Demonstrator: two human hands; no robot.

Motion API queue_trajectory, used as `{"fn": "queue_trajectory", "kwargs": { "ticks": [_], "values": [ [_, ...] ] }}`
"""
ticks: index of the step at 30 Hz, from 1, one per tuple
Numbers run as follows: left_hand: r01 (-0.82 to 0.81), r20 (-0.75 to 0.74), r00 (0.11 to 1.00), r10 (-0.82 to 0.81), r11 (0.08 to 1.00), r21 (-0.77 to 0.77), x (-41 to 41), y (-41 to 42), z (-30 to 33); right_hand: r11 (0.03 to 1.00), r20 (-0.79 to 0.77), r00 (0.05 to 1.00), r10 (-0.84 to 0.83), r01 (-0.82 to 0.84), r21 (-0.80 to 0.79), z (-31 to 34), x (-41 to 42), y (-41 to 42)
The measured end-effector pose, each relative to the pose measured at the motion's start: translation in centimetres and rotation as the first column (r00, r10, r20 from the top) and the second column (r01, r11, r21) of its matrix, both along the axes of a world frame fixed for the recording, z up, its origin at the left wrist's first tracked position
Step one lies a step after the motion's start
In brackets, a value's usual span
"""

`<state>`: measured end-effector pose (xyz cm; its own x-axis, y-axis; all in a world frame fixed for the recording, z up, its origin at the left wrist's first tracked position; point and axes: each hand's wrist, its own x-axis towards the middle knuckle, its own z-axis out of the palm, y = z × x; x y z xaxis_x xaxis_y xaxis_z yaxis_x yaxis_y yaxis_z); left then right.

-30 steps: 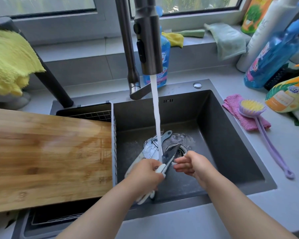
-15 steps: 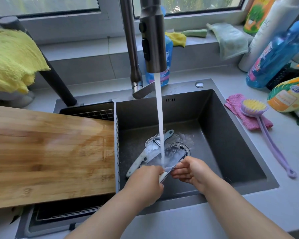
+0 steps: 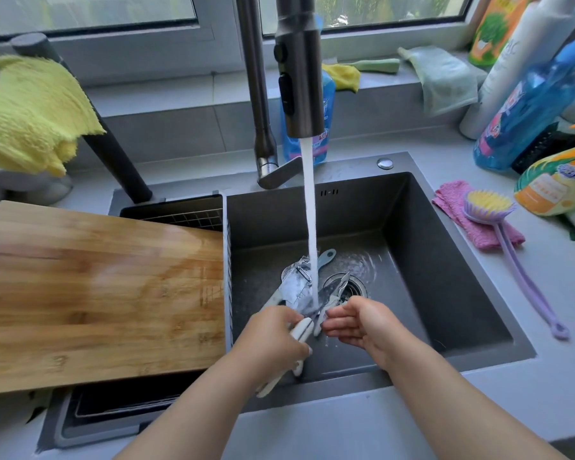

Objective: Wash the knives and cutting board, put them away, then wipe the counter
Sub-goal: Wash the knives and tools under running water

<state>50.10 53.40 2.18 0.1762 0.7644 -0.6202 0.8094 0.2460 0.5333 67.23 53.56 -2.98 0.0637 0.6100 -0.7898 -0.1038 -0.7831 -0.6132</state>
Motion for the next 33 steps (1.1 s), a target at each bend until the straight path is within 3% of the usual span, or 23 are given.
{"fn": "queue_trajectory", "kwargs": {
  "ticks": [3, 6, 11, 13, 17, 22, 27, 30, 33],
  "values": [
    [-0.297, 0.264, 0.896, 0.357, 0.924, -0.242, 0.0, -0.1, 0.5, 1.000, 0.001, 1.000, 0.002, -0.002, 0.000, -0.2, 0.1, -0.2],
    [-0.467, 0.384, 0.624, 0.681, 0.719, -0.515, 0.1, 0.0, 0.8, 1.000, 0.016, 1.000, -0.004, 0.004, 0.005, -0.5, 0.4, -0.3],
    [-0.456, 0.326, 0.207, 0.922, 0.386, -0.802, 0.4, 0.3, 0.0, 0.995, 0.068, 0.996, -0.059, 0.053, 0.087, 0.0, 1.5, -0.1],
    [-0.412, 0.286, 0.106, 0.952, 0.304, -0.859, 0.4, 0.3, -0.5, 0.984, 0.103, 0.988, -0.114, 0.098, 0.149, 0.3, 2.3, 0.2],
    [-0.319, 0.237, -0.013, 0.971, 0.220, -0.922, 0.3, 0.3, -0.9, 0.961, 0.151, 0.973, -0.177, 0.137, 0.242, 1.0, 3.5, 0.7],
    [-0.253, 0.217, -0.056, 0.975, 0.196, -0.947, 0.2, 0.2, -0.4, 0.937, 0.186, 0.962, -0.202, 0.135, 0.324, 1.4, 3.6, 1.0],
    [-0.228, 0.219, -0.005, 0.976, 0.212, -0.950, -0.1, 0.3, 0.9, 0.927, 0.245, 0.953, -0.180, 0.081, 0.366, 1.5, 3.4, 1.1],
    [-0.286, 0.271, 0.103, 0.957, 0.289, -0.914, 0.0, 0.6, 1.7, 0.937, 0.233, 0.956, -0.175, 0.089, 0.337, 1.5, 3.2, 1.1],
    [-0.418, 0.339, 0.331, 0.881, 0.459, -0.784, 0.4, 0.7, 2.6, 0.949, 0.212, 0.965, -0.156, 0.087, 0.303, 1.6, 2.9, 1.3]
  ]
}}
